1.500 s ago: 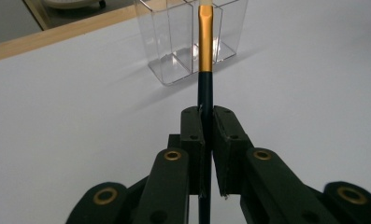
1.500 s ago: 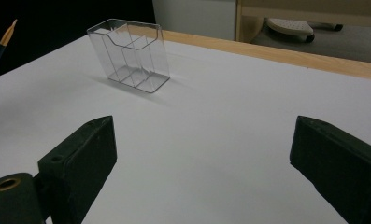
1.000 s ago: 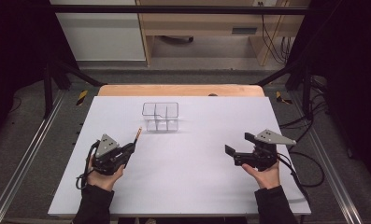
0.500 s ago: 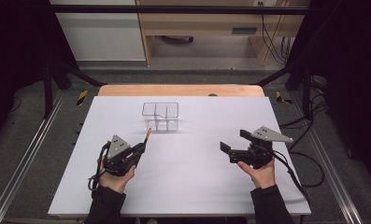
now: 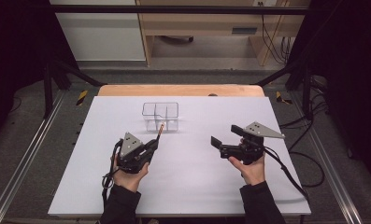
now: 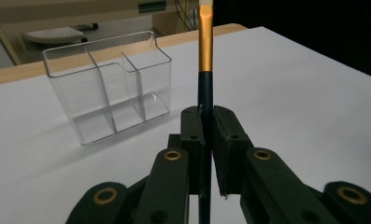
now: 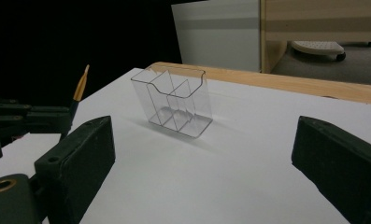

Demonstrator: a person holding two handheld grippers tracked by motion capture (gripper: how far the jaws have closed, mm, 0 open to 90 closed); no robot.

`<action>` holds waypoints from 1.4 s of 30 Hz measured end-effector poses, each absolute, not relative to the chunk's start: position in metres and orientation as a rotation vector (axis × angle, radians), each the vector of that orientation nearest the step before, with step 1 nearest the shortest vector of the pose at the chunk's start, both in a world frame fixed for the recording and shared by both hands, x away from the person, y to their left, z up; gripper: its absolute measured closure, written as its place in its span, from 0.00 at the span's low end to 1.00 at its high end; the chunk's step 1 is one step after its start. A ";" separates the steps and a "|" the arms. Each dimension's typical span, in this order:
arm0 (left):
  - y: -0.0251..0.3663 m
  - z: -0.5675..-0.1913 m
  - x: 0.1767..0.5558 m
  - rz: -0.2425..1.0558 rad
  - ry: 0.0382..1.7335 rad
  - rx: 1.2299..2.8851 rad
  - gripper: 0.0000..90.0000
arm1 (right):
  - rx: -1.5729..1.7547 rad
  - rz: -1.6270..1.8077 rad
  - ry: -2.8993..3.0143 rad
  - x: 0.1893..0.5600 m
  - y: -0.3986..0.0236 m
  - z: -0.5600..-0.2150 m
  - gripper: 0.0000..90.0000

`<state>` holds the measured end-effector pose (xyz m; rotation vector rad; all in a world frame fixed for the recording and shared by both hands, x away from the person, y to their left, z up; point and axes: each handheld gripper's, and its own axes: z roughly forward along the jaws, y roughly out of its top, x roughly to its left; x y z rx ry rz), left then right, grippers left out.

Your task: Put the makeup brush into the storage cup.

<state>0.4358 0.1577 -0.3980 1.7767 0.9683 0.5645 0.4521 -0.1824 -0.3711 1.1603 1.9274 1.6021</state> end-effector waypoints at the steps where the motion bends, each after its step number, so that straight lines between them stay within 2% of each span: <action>1: 0.158 -0.398 0.436 0.565 0.968 1.777 0.92 | 1.163 1.609 1.927 0.453 -0.181 -0.371 0.07; 21: 0.131 -0.407 0.437 0.522 0.960 1.722 0.92 | 1.145 1.698 1.943 0.458 -0.143 -0.376 0.08; 32: 0.118 -0.414 0.436 0.521 0.951 1.734 0.92 | 1.152 1.741 1.938 0.454 -0.135 -0.381 0.10; 42: 0.101 -0.417 0.434 0.506 0.932 1.739 0.92 | 1.195 1.755 1.934 0.457 -0.128 -0.389 0.19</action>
